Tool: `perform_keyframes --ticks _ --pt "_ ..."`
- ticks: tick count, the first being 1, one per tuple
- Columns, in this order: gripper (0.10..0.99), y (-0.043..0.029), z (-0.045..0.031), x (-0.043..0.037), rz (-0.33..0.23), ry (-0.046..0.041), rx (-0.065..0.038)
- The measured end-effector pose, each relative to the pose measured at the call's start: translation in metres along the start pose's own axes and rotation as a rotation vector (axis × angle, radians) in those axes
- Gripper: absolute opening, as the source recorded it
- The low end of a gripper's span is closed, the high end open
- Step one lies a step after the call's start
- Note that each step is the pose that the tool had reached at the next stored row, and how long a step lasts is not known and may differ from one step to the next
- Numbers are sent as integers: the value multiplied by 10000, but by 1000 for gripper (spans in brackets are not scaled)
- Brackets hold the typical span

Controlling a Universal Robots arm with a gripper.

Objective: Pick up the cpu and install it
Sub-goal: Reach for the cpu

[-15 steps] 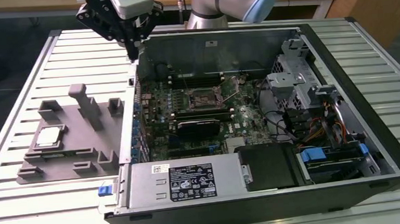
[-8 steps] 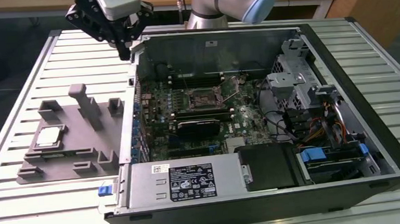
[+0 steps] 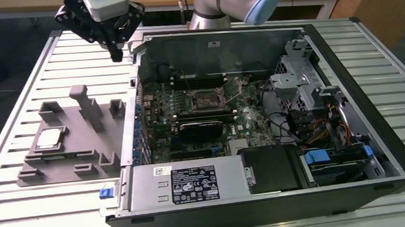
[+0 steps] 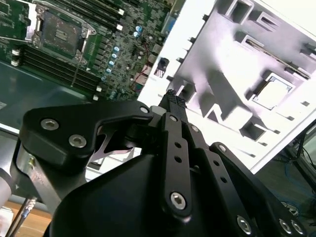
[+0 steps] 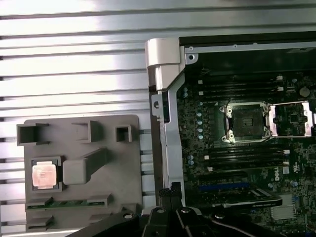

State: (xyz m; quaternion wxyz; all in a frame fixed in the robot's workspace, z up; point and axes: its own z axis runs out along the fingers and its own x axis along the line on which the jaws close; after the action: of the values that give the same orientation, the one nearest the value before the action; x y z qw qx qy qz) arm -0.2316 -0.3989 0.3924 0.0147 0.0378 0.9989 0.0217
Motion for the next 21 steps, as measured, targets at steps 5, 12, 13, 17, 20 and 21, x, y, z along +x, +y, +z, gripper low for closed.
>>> perform_keyframes --ticks 5,12,13,17,20,21 --pt "110 -7 -1 95 0 -1 -1" --pt "110 -17 -4 229 -1 -1 -1" --pt "110 -19 -4 249 0 -1 0" --pt "110 -24 -6 324 1 -1 -1" --pt "110 -29 -7 377 1 -1 -1" --pt "110 -30 -7 394 0 -2 -1"
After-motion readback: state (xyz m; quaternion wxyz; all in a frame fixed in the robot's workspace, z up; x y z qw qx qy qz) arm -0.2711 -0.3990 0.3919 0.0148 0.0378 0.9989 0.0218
